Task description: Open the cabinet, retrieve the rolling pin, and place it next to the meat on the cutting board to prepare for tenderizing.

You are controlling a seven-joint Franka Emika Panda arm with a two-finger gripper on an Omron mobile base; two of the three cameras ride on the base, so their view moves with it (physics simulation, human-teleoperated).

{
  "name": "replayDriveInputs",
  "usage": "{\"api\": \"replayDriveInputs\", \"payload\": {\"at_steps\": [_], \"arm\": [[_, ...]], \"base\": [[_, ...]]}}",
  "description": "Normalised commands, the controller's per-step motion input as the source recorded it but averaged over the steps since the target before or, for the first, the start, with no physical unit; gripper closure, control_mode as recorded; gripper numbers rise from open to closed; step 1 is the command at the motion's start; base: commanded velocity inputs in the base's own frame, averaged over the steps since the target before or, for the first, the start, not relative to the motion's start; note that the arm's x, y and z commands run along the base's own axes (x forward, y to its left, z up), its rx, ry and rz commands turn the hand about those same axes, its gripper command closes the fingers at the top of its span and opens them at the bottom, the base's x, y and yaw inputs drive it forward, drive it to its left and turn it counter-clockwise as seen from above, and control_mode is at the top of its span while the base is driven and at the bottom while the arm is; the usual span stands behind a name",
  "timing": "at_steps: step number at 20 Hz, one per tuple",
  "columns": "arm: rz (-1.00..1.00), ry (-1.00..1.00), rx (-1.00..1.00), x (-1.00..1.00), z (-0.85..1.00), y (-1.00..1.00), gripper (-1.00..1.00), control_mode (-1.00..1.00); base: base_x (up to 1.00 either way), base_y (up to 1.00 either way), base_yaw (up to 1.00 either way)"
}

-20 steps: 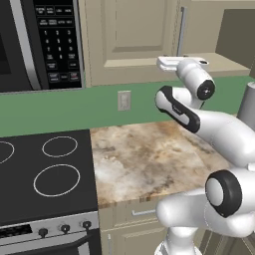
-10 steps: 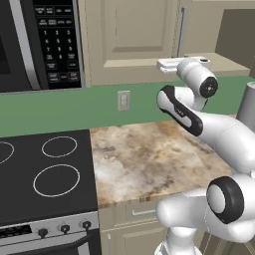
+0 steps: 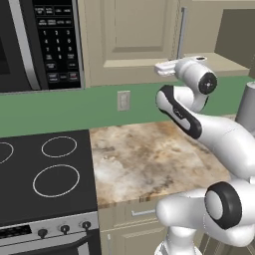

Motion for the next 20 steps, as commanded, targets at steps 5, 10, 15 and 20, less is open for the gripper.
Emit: {"api": "replayDriveInputs", "payload": {"at_steps": [5, 10, 15, 20], "arm": [[0.0, 0.02, -0.04, 0.27, -0.28, 0.58, 1.0, -1.0], [0.0, 0.0, 0.0, 0.3, -0.2, 0.67, 1.0, -1.0], [0.0, 0.0, 0.0, 0.07, -0.03, 0.18, 1.0, -1.0], [0.0, -0.08, 0.0, -0.3, 0.0, 0.0, 1.0, -1.0]], "base": [[0.0, 0.0, 0.0], [0.0, 0.0, 0.0], [0.0, 0.0, 0.0], [0.0, 0.0, 0.0]]}}
